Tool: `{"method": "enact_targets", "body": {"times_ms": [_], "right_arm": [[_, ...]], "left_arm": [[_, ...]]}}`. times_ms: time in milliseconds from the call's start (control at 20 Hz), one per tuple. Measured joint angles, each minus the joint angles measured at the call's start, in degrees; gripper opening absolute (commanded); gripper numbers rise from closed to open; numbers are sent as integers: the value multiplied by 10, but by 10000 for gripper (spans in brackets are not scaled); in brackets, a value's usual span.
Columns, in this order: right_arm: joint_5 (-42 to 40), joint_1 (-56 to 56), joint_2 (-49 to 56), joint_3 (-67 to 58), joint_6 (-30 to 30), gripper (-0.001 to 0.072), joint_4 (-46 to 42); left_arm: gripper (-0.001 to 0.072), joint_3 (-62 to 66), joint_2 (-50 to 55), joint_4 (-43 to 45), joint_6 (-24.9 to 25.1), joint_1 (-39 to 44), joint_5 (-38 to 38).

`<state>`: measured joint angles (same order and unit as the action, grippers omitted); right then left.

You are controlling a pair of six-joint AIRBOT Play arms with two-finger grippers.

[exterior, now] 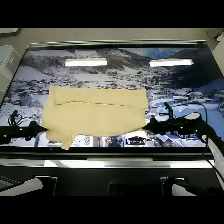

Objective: Fold the clothes and pants, and hang the long-sleeved shirts on hangers.

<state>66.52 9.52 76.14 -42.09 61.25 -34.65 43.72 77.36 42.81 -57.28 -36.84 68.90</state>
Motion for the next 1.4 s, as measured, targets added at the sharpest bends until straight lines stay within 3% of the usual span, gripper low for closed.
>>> {"method": "enact_targets", "body": {"times_ms": [150,400,650,1300,1350,1400], "right_arm": [[-37,-42,-23,-58,21,23,-14],[-142,-111,-16,-157,150,23,-139],[-174,-125,34,-247,218,23,-217],[-189,-129,196,-410,269,27,-289],[-193,-129,208,-414,271,38,-292],[-195,-129,219,-416,274,111,-294]], "left_arm": [[17,86,5,0,-34,52,-16],[17,253,62,13,-88,122,-37],[17,419,167,20,-131,152,-26],[17,675,375,36,-173,199,-5],[28,682,388,37,-174,201,-9],[147,687,399,38,-175,203,-14]]}}
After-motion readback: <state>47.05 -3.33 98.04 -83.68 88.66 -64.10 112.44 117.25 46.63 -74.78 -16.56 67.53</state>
